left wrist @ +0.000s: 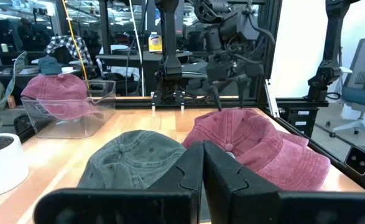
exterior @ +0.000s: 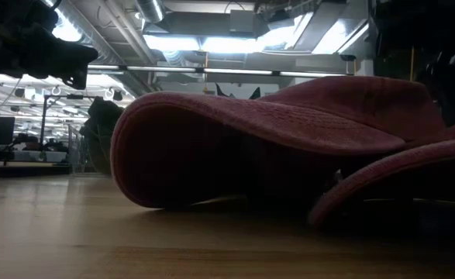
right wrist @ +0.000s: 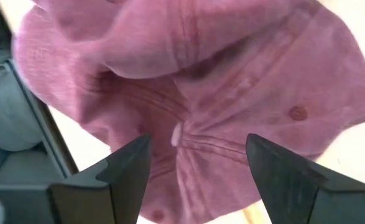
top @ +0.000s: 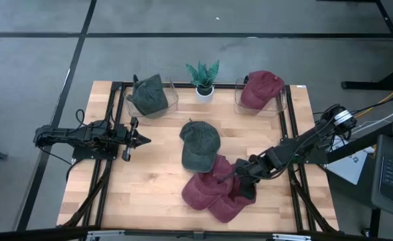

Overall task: Pick & Place hat
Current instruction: Put the right red cap into the right transparent bin

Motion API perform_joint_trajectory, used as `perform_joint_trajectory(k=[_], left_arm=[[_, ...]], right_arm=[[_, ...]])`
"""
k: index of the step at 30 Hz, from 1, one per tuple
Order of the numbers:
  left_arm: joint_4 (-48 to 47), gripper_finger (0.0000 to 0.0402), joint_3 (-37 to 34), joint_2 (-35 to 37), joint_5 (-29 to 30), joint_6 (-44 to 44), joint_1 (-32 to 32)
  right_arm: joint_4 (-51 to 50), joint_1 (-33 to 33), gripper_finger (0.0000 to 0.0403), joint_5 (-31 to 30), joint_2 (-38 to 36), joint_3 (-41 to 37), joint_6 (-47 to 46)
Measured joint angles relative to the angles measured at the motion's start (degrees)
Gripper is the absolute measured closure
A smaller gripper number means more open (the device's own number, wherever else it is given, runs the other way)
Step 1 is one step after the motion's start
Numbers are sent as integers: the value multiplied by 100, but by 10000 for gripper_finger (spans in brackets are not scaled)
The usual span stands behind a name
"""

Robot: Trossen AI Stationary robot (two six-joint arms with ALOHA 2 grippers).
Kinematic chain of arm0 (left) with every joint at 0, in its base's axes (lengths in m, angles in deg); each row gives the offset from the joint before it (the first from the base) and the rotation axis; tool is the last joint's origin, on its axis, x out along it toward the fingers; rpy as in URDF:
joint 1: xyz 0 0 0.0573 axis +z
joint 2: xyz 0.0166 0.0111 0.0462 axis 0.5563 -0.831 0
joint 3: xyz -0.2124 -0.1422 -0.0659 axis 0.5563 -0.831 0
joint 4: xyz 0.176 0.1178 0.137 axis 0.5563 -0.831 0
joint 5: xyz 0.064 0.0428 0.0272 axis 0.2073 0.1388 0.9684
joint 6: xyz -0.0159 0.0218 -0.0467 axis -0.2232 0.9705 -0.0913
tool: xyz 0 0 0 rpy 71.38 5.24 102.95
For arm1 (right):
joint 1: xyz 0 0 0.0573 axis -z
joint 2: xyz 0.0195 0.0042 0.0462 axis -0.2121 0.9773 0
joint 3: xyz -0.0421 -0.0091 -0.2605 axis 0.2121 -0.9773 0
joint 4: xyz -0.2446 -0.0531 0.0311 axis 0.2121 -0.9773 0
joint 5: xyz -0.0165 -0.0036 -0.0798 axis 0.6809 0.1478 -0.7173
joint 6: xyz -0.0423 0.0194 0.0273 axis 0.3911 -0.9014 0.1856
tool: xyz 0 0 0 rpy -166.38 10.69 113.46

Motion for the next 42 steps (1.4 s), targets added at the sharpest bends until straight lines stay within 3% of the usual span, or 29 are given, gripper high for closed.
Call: perform_joint_trajectory(k=[18, 27, 33, 42], left_arm=[[0, 396, 0, 0, -2, 0, 2], [0, 396, 0, 0, -2, 0, 0], [0, 396, 0, 0, -1, 0, 2], [0, 396, 2, 0, 0, 0, 2]], right_arm=[[365, -263, 144, -57, 801, -2, -151], [360, -259, 149, -602, 1072, -2, -175], [307, -259, 208, -689, 1109, -2, -127], [231, -248, 362, -702, 1019, -2, 91]])
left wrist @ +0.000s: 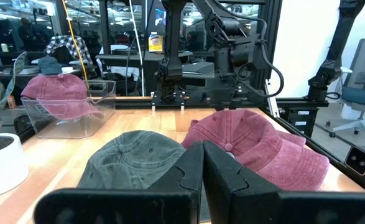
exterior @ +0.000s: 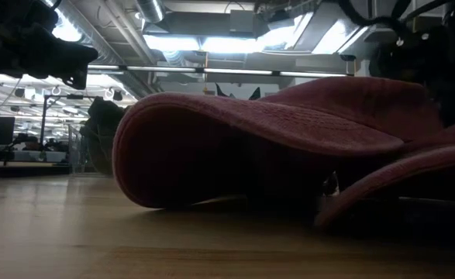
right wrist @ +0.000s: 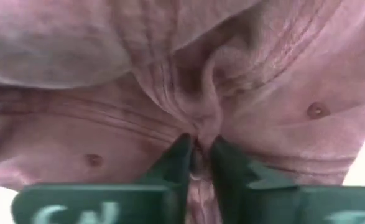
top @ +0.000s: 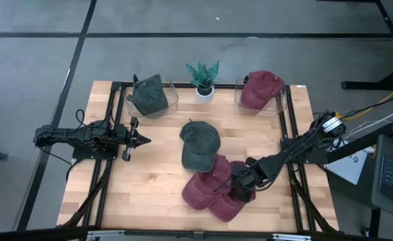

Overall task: Pick & Place hat
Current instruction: Put the right red cap into the right transparent bin

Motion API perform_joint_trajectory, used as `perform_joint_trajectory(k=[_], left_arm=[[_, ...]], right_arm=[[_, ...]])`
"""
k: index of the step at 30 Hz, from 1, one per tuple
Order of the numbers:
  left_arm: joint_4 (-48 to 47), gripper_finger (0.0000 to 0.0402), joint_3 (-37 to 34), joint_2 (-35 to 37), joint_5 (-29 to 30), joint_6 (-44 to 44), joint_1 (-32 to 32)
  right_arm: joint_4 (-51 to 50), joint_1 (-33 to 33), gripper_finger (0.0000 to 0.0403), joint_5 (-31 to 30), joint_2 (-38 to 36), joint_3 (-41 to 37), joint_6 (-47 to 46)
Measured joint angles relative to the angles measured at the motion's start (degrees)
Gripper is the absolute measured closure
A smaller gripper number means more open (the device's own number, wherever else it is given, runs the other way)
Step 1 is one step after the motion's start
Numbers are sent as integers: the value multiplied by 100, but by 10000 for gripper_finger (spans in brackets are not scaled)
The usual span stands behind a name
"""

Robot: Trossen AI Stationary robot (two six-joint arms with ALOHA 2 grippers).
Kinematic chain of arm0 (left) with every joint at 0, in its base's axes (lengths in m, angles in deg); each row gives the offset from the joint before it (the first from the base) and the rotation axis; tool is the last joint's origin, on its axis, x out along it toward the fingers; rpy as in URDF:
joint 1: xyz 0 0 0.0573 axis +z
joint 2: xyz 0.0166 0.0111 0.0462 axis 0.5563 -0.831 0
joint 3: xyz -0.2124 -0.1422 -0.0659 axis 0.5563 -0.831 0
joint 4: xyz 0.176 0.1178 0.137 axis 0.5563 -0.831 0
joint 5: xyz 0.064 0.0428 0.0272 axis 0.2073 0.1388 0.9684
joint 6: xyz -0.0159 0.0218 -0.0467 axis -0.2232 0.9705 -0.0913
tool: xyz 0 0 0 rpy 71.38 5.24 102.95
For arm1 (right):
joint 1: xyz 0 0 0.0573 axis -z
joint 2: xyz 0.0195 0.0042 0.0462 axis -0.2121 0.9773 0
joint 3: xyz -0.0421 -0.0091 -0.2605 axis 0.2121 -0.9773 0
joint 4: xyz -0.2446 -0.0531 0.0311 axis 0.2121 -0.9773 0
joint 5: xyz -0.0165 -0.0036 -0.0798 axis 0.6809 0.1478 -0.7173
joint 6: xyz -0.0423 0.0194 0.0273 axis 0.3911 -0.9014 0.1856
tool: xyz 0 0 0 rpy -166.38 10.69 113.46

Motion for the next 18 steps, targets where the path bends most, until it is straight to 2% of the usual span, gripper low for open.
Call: perform_joint_trajectory(k=[2, 9, 18], left_arm=[[0, 396, 0, 0, 0, 0, 0], [0, 396, -2, 0, -2, 0, -2], [0, 396, 0, 0, -2, 0, 0]], right_arm=[[-18, 18, 378, -29, -84, 0, 138], [-424, 124, 363, -149, -599, 0, 235], [-669, 261, 375, -525, -1516, 0, 631]])
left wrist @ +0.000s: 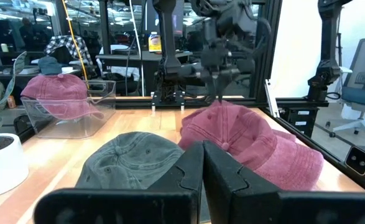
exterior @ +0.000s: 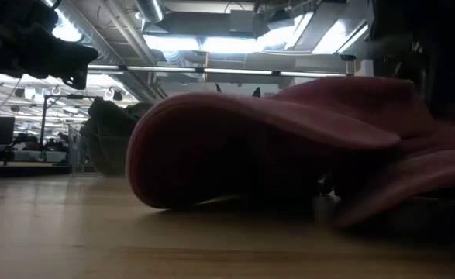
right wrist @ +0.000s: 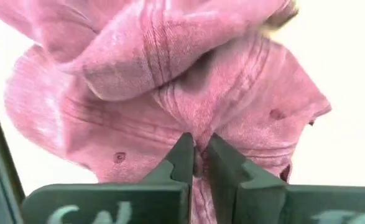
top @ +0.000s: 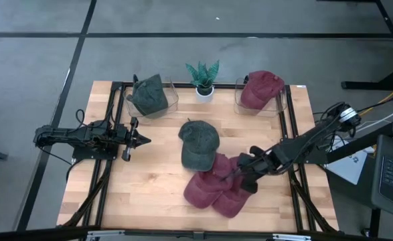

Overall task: Pick & Place hat
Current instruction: Put the right red cap into the right transparent bin

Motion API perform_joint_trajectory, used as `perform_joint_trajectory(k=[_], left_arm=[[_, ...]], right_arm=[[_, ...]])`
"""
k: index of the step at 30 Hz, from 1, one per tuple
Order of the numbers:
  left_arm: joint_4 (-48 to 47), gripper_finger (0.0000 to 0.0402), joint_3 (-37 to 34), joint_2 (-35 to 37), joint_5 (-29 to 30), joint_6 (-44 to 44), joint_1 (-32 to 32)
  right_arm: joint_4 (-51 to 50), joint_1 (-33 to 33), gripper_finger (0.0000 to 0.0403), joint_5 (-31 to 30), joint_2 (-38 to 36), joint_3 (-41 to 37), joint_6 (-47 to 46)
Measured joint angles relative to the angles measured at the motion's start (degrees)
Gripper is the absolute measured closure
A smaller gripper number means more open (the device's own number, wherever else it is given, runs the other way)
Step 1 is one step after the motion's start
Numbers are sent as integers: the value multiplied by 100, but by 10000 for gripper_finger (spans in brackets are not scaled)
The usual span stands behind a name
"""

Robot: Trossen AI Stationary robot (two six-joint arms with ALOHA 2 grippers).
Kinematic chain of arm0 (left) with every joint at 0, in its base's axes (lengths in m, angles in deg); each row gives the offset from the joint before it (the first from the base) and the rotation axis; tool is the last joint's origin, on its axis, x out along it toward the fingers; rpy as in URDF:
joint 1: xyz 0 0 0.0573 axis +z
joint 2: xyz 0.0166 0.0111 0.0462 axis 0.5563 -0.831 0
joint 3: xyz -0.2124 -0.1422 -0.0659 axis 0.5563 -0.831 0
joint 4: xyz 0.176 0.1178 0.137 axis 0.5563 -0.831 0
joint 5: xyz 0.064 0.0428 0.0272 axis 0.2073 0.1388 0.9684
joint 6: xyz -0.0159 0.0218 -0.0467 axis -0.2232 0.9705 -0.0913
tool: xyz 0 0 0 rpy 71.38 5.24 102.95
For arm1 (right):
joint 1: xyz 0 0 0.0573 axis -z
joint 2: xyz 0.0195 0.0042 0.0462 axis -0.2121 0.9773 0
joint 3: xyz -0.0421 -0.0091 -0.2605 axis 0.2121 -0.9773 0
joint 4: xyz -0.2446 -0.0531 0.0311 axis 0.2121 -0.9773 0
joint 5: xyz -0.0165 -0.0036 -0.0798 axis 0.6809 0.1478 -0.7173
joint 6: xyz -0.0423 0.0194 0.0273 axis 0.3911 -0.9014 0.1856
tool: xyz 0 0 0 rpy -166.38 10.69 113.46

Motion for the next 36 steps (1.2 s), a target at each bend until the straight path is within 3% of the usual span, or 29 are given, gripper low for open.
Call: perform_joint_trajectory(k=[7, 16, 21, 23, 27, 32, 36], left_arm=[[0, 396, 0, 0, 0, 0, 0], [0, 396, -2, 0, 0, 0, 0], [0, 396, -1, 0, 2, 0, -1], [0, 396, 0, 0, 0, 0, -2], [0, 396, -1, 0, 1, 0, -1], [0, 396, 0, 0, 0, 0, -2], [0, 396, -2, 0, 0, 0, -2]], right_arm=[[201, 41, 375, -523, -724, 390, 838], [1250, 144, 374, -238, -1065, 730, 2242], [876, 209, 374, -1079, -1124, 737, 2187], [672, 280, 374, -776, -1123, 734, 2134], [568, 325, 375, 475, -1058, 734, 2015], [-604, 340, 375, 624, -978, 725, 1222], [-730, 391, 374, 763, -978, 430, 1060]])
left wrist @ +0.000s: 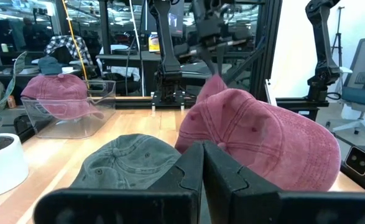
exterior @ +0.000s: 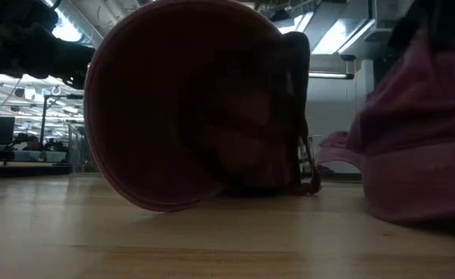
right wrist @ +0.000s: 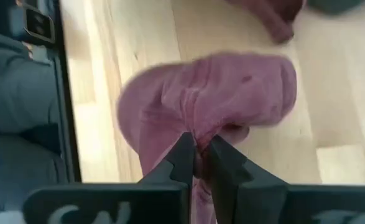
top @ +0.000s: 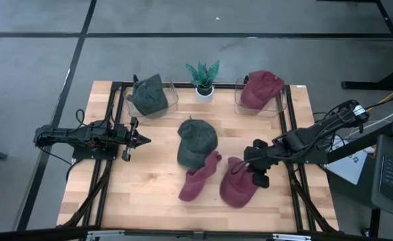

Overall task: Pick & Place hat
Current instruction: Put the right red cap into the right transparent bin

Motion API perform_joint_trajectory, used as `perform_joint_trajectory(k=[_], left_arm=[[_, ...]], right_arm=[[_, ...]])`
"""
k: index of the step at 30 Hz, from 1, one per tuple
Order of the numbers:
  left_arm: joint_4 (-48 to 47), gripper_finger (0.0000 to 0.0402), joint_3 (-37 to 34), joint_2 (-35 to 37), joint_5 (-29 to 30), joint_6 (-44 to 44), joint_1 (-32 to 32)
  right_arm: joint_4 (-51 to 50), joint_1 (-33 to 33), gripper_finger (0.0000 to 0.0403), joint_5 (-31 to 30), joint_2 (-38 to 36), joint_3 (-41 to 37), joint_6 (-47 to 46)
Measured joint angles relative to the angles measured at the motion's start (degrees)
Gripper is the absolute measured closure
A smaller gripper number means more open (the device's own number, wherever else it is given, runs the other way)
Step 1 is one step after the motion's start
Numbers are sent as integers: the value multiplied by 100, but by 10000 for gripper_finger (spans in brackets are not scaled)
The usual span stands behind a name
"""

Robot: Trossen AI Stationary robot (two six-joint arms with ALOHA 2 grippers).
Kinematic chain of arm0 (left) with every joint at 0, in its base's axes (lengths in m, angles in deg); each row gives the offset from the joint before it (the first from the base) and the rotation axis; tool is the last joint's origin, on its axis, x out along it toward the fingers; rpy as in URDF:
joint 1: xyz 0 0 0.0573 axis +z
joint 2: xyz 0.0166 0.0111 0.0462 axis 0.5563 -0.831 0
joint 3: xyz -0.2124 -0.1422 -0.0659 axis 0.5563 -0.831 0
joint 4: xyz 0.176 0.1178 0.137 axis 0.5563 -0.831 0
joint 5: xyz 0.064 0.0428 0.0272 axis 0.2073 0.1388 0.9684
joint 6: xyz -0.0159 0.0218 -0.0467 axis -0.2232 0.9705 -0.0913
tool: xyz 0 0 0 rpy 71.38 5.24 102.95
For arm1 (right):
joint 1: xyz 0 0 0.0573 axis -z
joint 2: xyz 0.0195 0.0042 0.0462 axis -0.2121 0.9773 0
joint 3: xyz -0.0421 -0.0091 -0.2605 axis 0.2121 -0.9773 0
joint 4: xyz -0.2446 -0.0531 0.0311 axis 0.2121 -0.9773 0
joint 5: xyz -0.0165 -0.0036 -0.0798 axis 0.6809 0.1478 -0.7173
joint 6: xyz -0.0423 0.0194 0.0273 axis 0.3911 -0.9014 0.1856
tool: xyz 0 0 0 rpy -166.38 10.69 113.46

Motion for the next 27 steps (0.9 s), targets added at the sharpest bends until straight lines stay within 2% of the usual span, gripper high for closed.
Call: perform_joint_trajectory(k=[11, 19, 27], left_arm=[[0, 396, 1, 0, 0, 0, 1], [0, 396, 0, 0, 0, 0, 1], [0, 396, 0, 0, 0, 0, 2]], right_arm=[[217, 170, 334, 11, -23, -346, 183], [304, 168, 318, -83, -23, -608, -191], [666, 172, 236, -135, -25, -1051, -181]])
